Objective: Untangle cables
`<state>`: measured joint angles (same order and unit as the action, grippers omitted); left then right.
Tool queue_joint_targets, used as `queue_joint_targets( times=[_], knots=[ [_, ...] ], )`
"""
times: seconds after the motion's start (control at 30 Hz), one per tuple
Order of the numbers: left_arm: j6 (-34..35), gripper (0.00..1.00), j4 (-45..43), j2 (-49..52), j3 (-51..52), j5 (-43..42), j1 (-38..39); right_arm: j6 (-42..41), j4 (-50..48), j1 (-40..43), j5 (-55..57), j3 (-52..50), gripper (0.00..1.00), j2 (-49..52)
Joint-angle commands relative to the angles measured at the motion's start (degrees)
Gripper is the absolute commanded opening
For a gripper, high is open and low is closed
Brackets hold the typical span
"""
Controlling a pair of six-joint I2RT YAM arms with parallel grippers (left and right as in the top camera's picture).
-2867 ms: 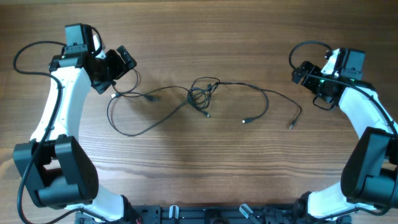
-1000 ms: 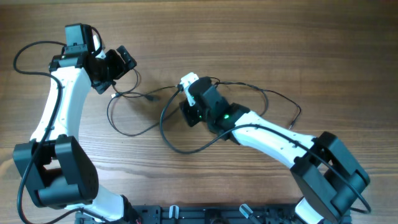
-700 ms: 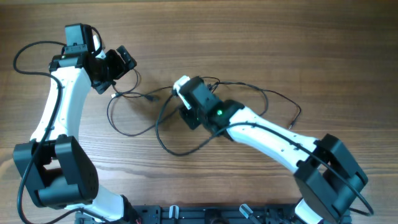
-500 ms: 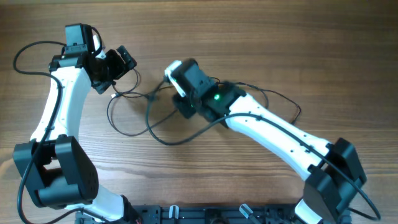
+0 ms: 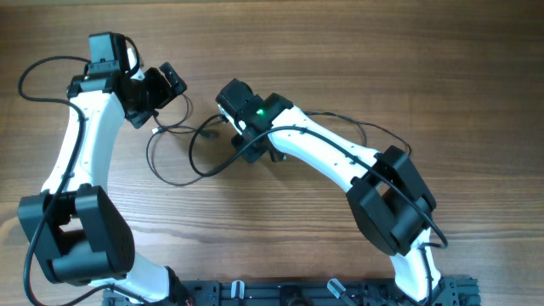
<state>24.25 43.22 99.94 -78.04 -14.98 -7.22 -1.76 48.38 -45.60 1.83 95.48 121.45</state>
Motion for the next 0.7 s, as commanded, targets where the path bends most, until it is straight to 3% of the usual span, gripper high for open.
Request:
queue_joint_targets(
  times=[0.0,0.13,0.67],
  knots=[
    [-0.9,1.00,-0.2,-1.2,0.3,-0.8,-0.2,0.2,-1.5,0.1,0.2,0.1,0.34,-0.8],
    [-0.9,1.00,-0.2,-1.2,0.3,-0.8,-0.2,0.3,-2.1,0.1,0.3,-1.7,0.22,-0.7],
    [-0.9,1.00,-0.2,-1.2,0.3,-0.8,-0.2,1.8,-5.9,0.1,8.5,-7.5,0.23,-0.6]
  ],
)
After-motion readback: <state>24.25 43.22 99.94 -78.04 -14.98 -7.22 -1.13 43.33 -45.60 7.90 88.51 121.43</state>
